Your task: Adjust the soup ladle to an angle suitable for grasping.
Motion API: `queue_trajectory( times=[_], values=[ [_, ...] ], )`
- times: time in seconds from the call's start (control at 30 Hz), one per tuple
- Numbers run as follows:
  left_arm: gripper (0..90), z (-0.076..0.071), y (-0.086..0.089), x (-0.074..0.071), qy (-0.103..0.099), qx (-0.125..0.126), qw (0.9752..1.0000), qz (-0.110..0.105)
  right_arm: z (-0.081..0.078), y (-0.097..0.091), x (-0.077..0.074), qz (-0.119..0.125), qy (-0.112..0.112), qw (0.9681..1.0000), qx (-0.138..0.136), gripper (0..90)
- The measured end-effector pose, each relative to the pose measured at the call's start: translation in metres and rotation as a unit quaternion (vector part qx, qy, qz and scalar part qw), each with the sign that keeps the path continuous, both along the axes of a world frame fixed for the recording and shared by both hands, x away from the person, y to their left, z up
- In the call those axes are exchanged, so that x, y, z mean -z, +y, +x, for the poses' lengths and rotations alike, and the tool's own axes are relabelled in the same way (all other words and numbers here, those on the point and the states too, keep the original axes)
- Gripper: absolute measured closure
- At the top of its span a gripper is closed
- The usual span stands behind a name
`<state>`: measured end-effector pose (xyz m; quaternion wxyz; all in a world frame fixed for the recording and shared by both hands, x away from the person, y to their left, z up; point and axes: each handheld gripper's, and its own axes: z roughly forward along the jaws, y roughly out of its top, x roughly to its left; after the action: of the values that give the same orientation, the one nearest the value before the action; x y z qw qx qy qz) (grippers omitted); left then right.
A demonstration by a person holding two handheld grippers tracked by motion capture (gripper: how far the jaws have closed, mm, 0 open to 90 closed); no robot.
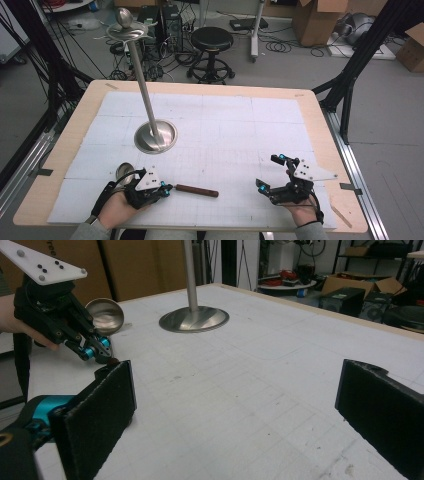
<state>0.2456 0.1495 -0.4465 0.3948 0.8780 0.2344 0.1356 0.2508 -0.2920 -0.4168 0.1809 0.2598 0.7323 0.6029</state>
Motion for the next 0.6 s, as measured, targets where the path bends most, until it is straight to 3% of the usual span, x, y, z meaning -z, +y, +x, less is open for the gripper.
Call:
queue_trajectory(
  times=[0.33, 0.6],
  values=[
    [90.0, 0.009, -0.006, -0.001, -0.018, -0.021, 0.9995, 0.018, 0.001, 0.001, 0.001, -0.003, 0.003, 1.0, -0.003, 2.1],
    [90.0, 0.016, -0.008, -0.002, -0.014, -0.031, 0.9992, 0.019, 0.001, 0.001, 0.002, -0.003, 0.005, 1.0, -0.001, 2.1]
  ],
)
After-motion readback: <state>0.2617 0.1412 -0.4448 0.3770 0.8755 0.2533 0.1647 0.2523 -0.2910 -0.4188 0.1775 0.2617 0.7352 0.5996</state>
